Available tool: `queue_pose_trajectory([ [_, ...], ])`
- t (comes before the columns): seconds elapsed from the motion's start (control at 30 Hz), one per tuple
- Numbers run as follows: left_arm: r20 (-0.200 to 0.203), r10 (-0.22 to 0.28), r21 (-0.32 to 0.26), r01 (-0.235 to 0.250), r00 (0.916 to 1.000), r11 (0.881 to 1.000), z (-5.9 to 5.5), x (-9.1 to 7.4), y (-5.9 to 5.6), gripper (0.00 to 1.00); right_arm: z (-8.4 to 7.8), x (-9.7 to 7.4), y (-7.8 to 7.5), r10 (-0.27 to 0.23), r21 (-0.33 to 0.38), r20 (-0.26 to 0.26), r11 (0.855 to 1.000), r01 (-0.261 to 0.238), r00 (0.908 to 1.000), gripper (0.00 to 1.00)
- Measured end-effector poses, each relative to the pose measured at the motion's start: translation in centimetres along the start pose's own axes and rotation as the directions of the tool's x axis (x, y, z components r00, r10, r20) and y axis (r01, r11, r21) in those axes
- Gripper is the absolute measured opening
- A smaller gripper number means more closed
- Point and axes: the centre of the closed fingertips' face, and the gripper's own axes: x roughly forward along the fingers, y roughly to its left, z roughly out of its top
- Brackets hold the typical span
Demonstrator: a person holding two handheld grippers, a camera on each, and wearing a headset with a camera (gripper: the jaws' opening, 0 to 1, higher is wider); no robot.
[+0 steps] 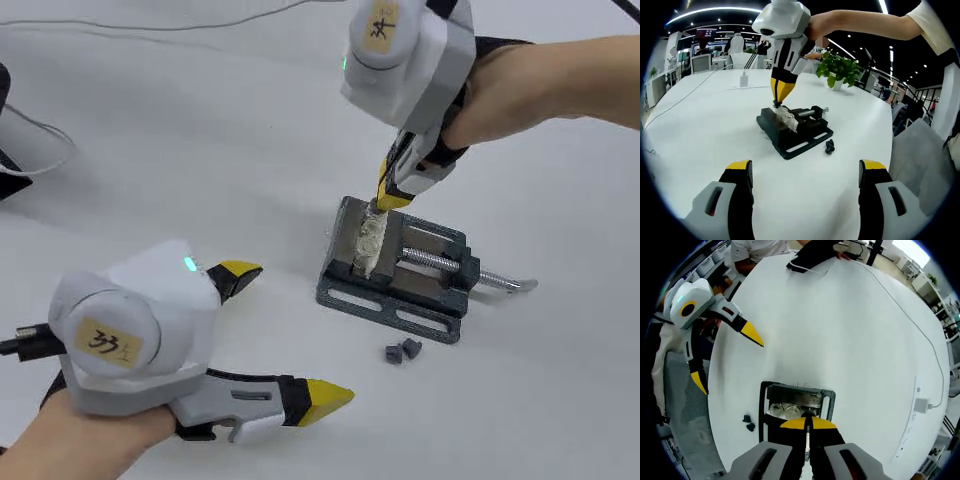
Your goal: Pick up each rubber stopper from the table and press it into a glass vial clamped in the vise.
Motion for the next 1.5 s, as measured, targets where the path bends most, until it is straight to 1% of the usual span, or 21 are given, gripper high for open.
queue_pose_trajectory([
  [0.1,0.002,0.006,0.009,-0.006,1.0,1.0,0.4,-0.3,0.0,0.86,0.0,0.0,-0.2,0.013,0.018,-0.008,1.0,-0.013,0.9999,0.0],
  [0.17,-0.002,0.007,0.013,-0.007,1.0,1.0,0.5,-0.5,0.0,0.86,0.0,-0.1,0.1,0.009,0.001,0.003,1.0,-0.009,1.0,0.0],
  [0.2,0.005,0.013,0.021,-0.013,0.9999,1.0,0.9,-0.7,0.0,0.86,0.0,-0.1,0.1,0.016,0.044,0.025,0.999,-0.018,0.9995,0.0],
  [0.27,0.011,0.013,0.018,-0.013,0.9999,1.0,1.2,-0.9,0.0,0.86,0.0,-0.1,0.0,0.03,0.044,0.058,0.998,-0.033,0.9978,0.0],
  [0.3,0.014,0.015,0.025,-0.016,0.9998,1.0,1.4,-1.1,-0.1,0.86,-0.1,-0.1,0.0,0.036,0.068,0.081,0.997,-0.041,0.9961,0.0],
  [0.33,0.014,0.02,0.031,-0.02,0.9997,0.999,1.5,-1.1,0.0,0.86,-0.2,-0.2,0.0,0.032,0.071,0.09,0.997,-0.039,0.9954,0.0],
  [0.4,0.014,0.021,0.036,-0.022,0.9997,0.999,1.7,-1.3,0.0,0.86,-0.2,-0.4,0.4,0.027,0.068,0.124,0.997,-0.036,0.9919,0.0],
  [0.43,0.016,0.025,0.04,-0.025,0.9996,0.999,1.8,-1.4,0.0,0.86,0.0,-0.3,0.0,0.026,0.064,0.137,0.997,-0.035,0.9902,0.0],
  [0.47,0.019,0.028,0.044,-0.029,0.9994,0.999,2.0,-1.5,0.0,0.86,0.0,-0.4,0.1,0.024,0.055,0.151,0.998,-0.033,0.9883,0.0],
  [0.53,0.014,0.028,0.052,-0.028,0.9995,0.998,2.0,-1.5,0.0,0.86,-0.1,-0.5,0.2,0.02,0.057,0.168,0.998,-0.03,0.9856,0.0],
  [0.6,0.014,0.028,0.058,-0.029,0.9995,0.998,2.0,-1.5,-0.1,0.86,-0.1,-0.4,0.1,0.012,0.036,0.178,0.999,-0.019,0.9839,0.0],
  [0.7,0.014,0.031,0.062,-0.032,0.9994,0.998,2.1,-1.5,-0.1,0.86,-0.3,-0.5,0.4,0.005,-0.001,0.183,1.0,-0.005,0.9831,0.0],
  [0.8,0.014,0.032,0.065,-0.032,0.9994,0.997,2.1,-1.5,-0.2,0.86,-0.3,-0.5,0.3,0.004,-0.009,0.178,1.0,-0.002,0.984,0.0],
  [0.83,0.014,0.031,0.064,-0.032,0.9994,0.997,2.1,-1.5,-0.2,0.86,-0.2,-0.4,0.1,0.006,-0.008,0.176,1.0,-0.005,0.9843,0.0],
  [1.0,0.013,0.03,0.065,-0.031,0.9995,0.997,2.0,-1.4,-0.3,0.86,-0.2,-0.5,-0.1,0.015,0.001,0.172,1.0,-0.015,0.9849,0.0],
  [1.13,0.009,0.03,0.063,-0.031,0.9995,0.998,1.8,-1.4,-0.2,0.86,-0.1,-0.9,-0.3,-0.004,-0.003,0.178,1.0,0.005,0.9839,0.0],
  [1.2,0.01,0.03,0.062,-0.031,0.9995,0.998,1.8,-1.4,-0.2,0.86,0.1,-1.1,-0.3,-0.001,0.011,0.188,1.0,-0.002,0.9821,0.0],
  [1.3,0.011,0.03,0.063,-0.031,0.9995,0.998,1.8,-1.4,-0.1,0.86,0.2,-1.0,-0.3,0.003,0.012,0.19,1.0,-0.005,0.9818,0.0],
  [1.37,0.009,0.029,0.061,-0.029,0.9995,0.998,1.7,-1.4,-0.1,0.86,0.2,-0.6,-0.2,0.015,0.016,0.186,1.0,-0.018,0.9825,0.0],
  [1.47,0.008,0.029,0.06,-0.03,0.9995,0.998,1.6,-1.4,0.0,0.86,0.0,-0.2,-0.1,0.015,0.013,0.172,1.0,-0.017,0.985,0.0],
  [1.5,0.01,0.029,0.057,-0.029,0.9995,0.998,1.6,-1.4,0.0,0.86,0.1,-0.4,0.0,0.016,0.016,0.179,1.0,-0.019,0.9837,0.0],
])
